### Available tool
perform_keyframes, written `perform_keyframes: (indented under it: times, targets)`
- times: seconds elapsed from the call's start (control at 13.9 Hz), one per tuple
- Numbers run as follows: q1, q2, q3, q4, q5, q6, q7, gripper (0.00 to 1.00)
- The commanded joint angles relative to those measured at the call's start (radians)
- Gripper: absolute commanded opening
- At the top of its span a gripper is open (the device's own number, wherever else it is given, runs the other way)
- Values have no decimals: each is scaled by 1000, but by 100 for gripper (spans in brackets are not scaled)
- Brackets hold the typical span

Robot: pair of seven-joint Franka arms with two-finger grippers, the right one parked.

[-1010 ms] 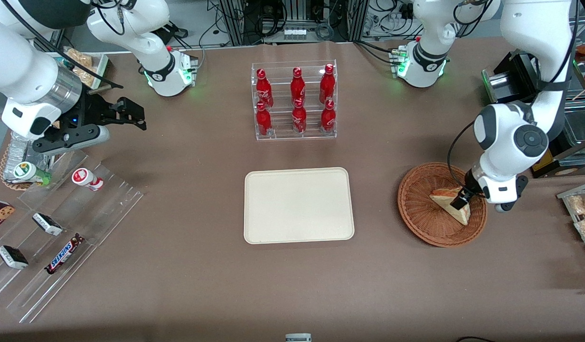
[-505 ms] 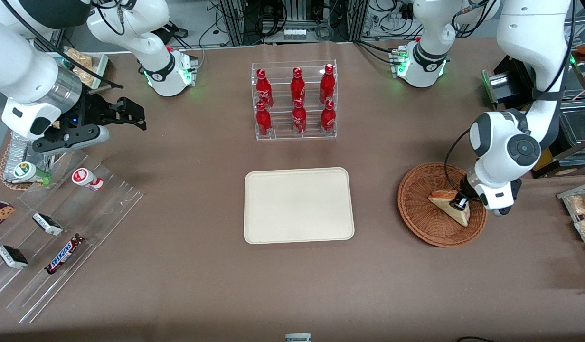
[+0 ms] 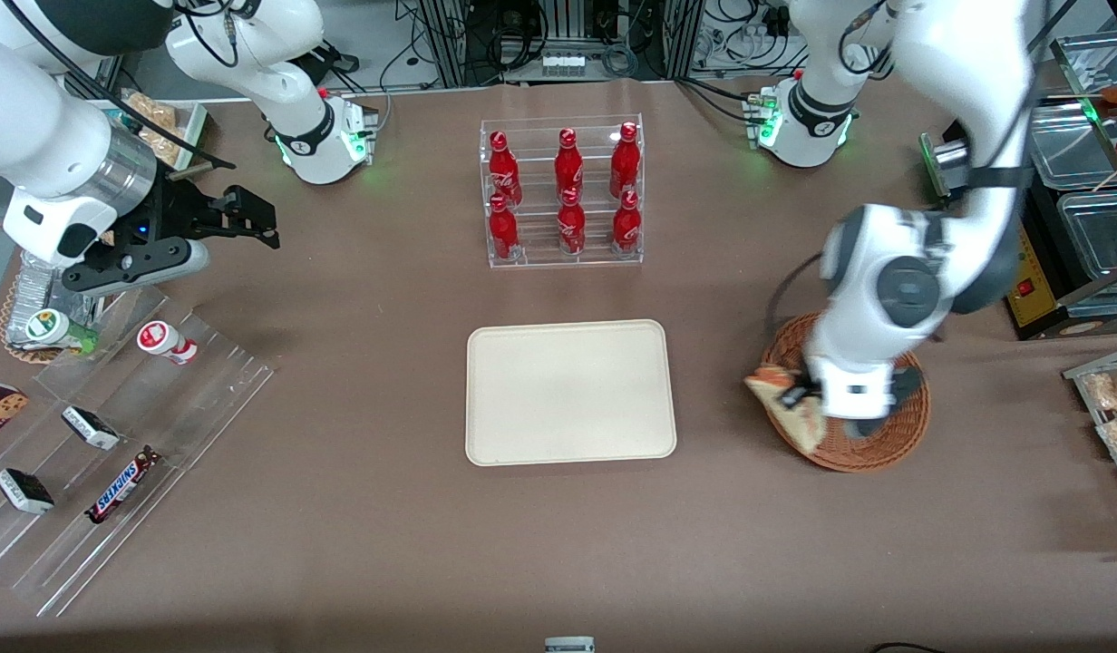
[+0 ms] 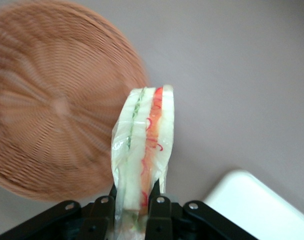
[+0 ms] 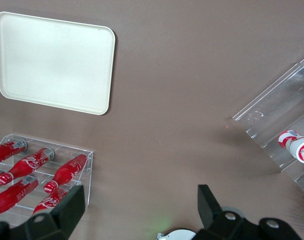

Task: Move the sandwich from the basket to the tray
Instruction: 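Lift the sandwich and carry it over the cream tray, then lower the sandwich onto the tray and open the left gripper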

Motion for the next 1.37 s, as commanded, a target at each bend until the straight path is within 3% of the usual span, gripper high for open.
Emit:
perform_keyframes:
  times: [0.0,0.36,0.87,0.94,1.01,1.08,1.3]
  targets:
    - [-141,160,15,183,6,-8,-18,1]
    - [-356,297,20,255,20,223,-70,2]
    - [-418,334,17,249,63,254,-71,7]
    - [-419,336,17,249,60,254,-74,16]
    - [-419,340,17,249,54,253,-79,53]
    - [-419,339,17,249,58,253,-94,100]
    - [-435,301,20,249,71,231,-107,100]
